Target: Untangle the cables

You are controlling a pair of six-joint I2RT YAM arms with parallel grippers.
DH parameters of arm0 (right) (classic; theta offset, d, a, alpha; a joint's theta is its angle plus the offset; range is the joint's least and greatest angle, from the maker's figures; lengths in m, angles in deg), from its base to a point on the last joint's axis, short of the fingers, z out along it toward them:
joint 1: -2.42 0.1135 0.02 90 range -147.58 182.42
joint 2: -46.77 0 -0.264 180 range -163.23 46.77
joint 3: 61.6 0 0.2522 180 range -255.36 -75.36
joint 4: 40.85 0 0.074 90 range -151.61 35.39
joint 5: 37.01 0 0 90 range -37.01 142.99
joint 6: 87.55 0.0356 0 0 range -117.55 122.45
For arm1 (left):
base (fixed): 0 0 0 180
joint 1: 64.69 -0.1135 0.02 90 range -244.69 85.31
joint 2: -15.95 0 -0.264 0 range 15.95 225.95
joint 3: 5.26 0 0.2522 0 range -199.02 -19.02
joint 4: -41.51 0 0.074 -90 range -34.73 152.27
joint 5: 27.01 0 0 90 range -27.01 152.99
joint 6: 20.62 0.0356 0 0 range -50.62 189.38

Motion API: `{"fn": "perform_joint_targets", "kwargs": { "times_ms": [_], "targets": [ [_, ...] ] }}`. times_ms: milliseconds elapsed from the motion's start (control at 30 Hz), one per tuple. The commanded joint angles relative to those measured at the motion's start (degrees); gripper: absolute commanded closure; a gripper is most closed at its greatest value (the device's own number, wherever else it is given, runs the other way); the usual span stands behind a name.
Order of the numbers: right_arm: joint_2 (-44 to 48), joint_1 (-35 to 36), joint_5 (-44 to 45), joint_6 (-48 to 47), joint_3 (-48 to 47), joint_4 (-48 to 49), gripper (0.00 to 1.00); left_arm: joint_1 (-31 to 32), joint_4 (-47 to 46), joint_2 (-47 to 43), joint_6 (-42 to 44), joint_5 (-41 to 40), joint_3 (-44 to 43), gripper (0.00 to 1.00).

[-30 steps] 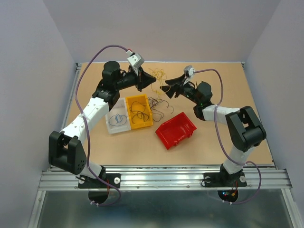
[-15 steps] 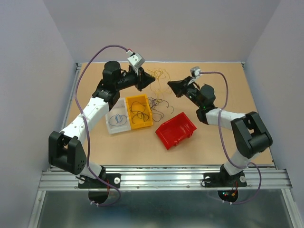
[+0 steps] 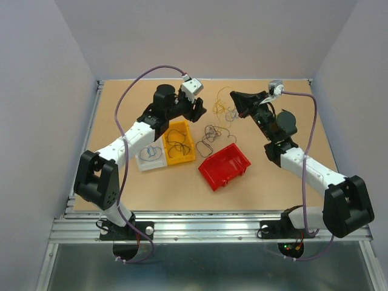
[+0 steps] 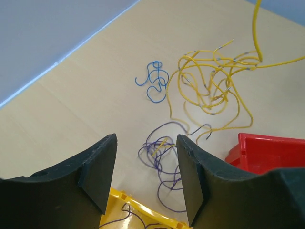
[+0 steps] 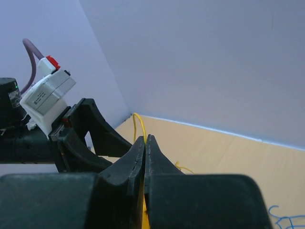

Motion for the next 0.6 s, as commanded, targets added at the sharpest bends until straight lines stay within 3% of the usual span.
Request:
{"fn": "perform_joint_targets", "kwargs": {
  "times_ms": [0,100,200,333,567],
  "targets": [
    [-0.7,0.1,0.2,-1.2,-3.3,-4.7,0.99,1.1,-2.1,0.8,3.2,-3.3,-2.2,0.35],
    [-1.4,0.1,-1.1,-1.2,-4.9,-5.2,1.00,1.1,-3.5,0.7,3.9,1.0,-1.3,0.25],
    [-1.3,0.1,-2.6,-0.7,-6.0,-6.3,1.00,1.1,-6.3,-0.1,4.5,7.3,1.2,0.07],
    [-0.6,0.1,-3.6,0.1,-6.9,-6.8,0.99,1.0,-9.4,0.5,4.9,8.8,3.5,0.02],
    [0.1,0.1,-6.0,1.4,-8.5,-8.2,0.99,1.2,-12.8,2.9,3.4,11.0,3.0,0.02]
  ]
}}
